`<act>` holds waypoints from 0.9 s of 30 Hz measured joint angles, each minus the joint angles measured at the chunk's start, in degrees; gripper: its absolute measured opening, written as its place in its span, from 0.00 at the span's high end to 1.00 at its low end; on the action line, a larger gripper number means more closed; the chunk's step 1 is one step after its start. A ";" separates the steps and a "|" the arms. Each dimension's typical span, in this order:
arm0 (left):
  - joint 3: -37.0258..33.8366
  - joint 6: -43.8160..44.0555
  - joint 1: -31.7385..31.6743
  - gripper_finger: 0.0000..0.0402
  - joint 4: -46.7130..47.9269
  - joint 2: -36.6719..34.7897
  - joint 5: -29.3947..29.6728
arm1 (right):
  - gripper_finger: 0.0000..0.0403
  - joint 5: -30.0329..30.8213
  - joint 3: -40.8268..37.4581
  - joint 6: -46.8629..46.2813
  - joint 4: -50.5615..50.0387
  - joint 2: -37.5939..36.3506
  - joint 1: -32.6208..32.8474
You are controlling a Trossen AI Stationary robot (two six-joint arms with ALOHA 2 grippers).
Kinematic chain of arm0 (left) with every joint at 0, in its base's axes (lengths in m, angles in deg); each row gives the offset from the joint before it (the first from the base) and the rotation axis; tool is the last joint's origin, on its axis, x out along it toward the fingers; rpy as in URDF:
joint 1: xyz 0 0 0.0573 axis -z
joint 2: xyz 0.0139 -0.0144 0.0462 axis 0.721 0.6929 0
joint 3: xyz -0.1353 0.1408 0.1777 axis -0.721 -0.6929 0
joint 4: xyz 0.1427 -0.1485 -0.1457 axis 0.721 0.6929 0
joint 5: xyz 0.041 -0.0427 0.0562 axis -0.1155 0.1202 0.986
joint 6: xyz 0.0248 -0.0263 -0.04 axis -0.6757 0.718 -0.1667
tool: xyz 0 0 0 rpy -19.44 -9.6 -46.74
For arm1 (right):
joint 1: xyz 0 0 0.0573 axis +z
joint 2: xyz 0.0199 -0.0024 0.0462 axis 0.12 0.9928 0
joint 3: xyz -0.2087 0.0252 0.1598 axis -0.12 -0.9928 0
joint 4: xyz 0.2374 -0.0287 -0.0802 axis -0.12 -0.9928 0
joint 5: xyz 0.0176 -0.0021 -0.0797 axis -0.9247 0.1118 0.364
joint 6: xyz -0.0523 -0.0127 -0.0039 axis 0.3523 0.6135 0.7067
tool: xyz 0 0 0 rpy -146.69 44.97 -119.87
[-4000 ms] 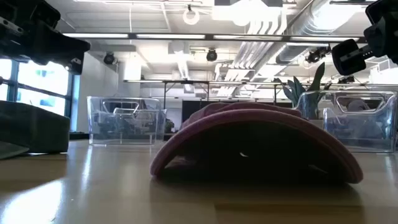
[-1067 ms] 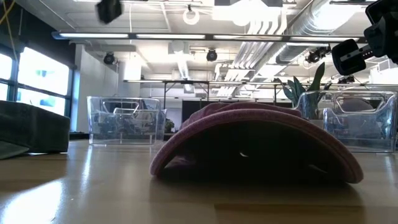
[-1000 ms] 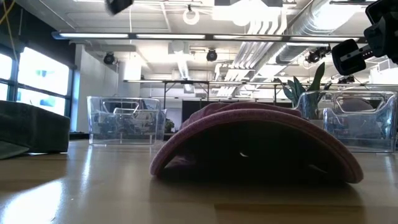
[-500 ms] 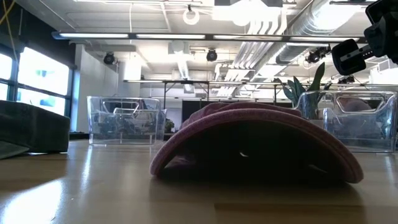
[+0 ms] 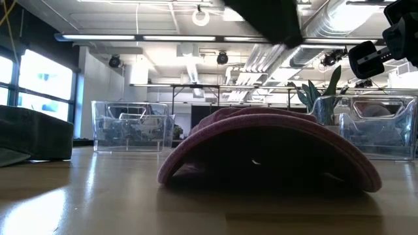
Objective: Pick & Place hat
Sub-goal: Put the bottom red cap into the right transparent bin
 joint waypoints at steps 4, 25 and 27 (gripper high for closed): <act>-0.30 4.19 1.35 0.35 3.32 2.15 3.19 | 0.98 -0.03 0.00 0.00 0.01 0.00 -0.02; -4.39 9.34 1.64 0.64 -1.23 6.94 24.36 | 0.99 -0.22 0.00 0.00 -0.10 0.02 0.00; -4.39 10.43 1.39 0.74 -0.60 6.94 25.45 | 0.99 -0.22 0.00 0.00 -0.12 0.02 0.00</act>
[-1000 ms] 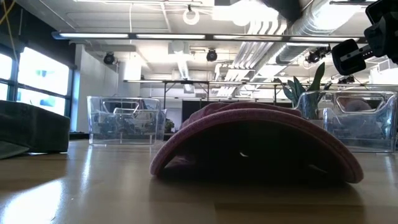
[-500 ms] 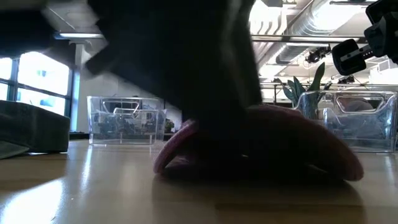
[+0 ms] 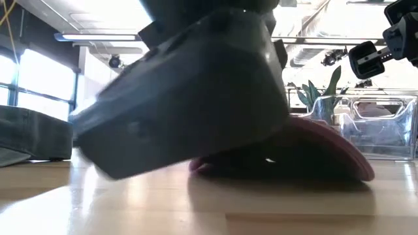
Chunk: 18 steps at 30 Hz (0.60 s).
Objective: Pick & Place hat
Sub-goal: Put the bottom red cap into the right transparent bin
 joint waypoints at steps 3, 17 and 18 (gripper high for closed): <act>1.66 2.20 -0.13 0.93 4.98 -0.82 1.41 | 0.99 0.00 0.00 0.00 0.02 0.00 0.00; 10.10 31.15 -8.55 1.00 25.79 -22.09 -13.95 | 0.98 0.00 0.00 0.00 0.11 0.00 0.00; 9.90 32.90 -8.98 1.00 25.97 -23.89 -14.93 | 0.98 0.00 0.00 0.00 0.11 0.00 0.00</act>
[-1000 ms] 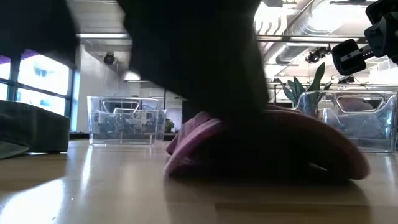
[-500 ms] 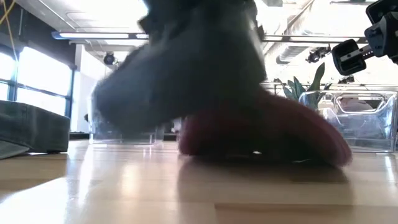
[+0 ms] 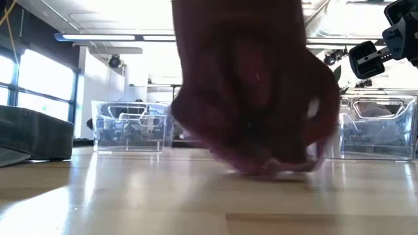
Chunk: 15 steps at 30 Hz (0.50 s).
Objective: Pick & Place hat
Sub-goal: Put the bottom red cap into the right transparent bin
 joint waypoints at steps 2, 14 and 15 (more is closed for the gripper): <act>0.24 2.90 -1.20 1.00 -2.64 -2.98 -1.83 | 0.98 -0.01 0.00 0.00 0.02 0.00 0.00; 0.13 22.65 -3.42 1.00 2.70 -12.43 -2.90 | 0.99 0.00 0.00 0.00 -0.15 0.00 0.00; 0.15 24.03 -3.42 1.00 2.02 -12.83 -3.33 | 0.99 0.00 0.00 0.00 -0.13 0.00 0.00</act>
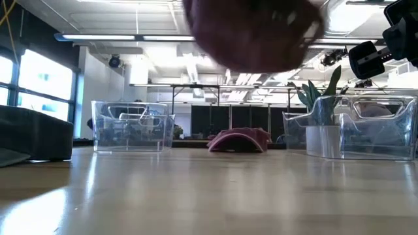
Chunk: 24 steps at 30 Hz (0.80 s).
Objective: Pick & Place hat
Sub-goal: Put the bottom red cap into the right transparent bin
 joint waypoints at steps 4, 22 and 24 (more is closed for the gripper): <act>0.00 4.31 0.91 1.00 -2.44 -1.07 -0.22 | 0.98 0.07 0.00 1.46 0.10 0.00 0.00; -9.67 7.45 0.83 1.00 -5.74 -2.98 -9.74 | 0.98 0.66 0.00 4.81 0.60 0.00 -0.01; -13.86 2.13 0.76 1.00 -18.18 -3.42 -14.14 | 0.98 0.67 0.00 5.80 0.61 0.00 0.00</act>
